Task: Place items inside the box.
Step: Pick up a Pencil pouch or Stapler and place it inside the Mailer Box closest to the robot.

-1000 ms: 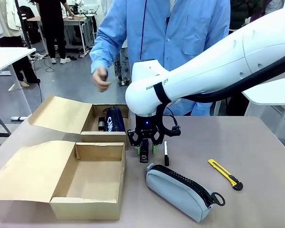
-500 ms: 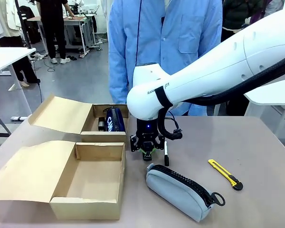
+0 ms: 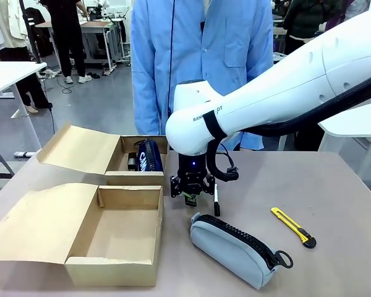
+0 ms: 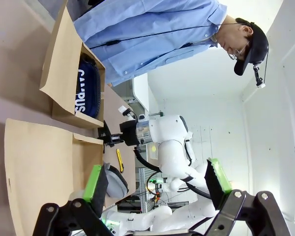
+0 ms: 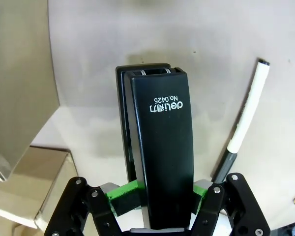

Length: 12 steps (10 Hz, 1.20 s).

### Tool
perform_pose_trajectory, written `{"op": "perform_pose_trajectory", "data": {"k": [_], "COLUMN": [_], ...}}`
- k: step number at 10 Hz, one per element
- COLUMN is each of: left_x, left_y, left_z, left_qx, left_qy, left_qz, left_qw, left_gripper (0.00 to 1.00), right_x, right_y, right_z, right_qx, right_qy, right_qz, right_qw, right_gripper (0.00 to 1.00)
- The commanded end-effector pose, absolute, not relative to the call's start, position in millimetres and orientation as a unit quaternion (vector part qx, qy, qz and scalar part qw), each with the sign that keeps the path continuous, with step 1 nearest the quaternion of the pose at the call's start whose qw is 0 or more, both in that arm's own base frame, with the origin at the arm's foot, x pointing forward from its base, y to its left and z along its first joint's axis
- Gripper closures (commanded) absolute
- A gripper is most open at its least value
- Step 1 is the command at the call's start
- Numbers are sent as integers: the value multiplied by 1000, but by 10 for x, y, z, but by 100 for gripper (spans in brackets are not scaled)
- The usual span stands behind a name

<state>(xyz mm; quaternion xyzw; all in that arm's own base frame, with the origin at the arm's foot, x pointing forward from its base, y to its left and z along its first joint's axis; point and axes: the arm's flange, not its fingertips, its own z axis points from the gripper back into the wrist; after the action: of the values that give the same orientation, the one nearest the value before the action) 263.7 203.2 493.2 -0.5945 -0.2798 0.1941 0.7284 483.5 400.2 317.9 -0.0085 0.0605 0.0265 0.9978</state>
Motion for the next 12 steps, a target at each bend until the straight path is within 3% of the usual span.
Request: {"op": "perform_pose_trajectory", "data": {"k": [1,2,5,7,8,9,10,11,12], "left_x": [2623,2623,2623,2623,2623,2623,2623,2623,2623], "left_y": [2019,2019,2019,2019,2019,2019,2019,2019,2019], "left_z": [4933,4933,4933,4933,4933,4933,4933,4933,4933], "left_qx": [-597,-597,-597,-597,-597,-597,-597,-597,-597], "left_qy": [-289,-289,-289,-289,-289,-289,-289,-289,-289], "left_qz": [185,185,185,185,185,185,185,185,185], "left_qw": [725,725,725,725,725,725,725,725,725], "left_gripper": [0,0,0,0,0,0,0,0,0], "right_x": [4665,4507,3300,2552,2529,2922,2922,2503,2536], "right_y": [3837,3689,3218,3043,2991,3213,3213,3041,3412], "right_z": [3340,3589,4479,4602,4569,4558,4558,4619,4496], "right_qx": [7,19,26,39,27,23,23,18,-3], "right_qy": [56,61,31,-4,-35,20,20,-11,-15], "right_qz": [36,42,22,-3,-33,17,17,0,67], "right_qw": [998,997,999,999,998,999,999,1000,998], "right_gripper": [100,100,100,100,100,100,100,100,100]}}
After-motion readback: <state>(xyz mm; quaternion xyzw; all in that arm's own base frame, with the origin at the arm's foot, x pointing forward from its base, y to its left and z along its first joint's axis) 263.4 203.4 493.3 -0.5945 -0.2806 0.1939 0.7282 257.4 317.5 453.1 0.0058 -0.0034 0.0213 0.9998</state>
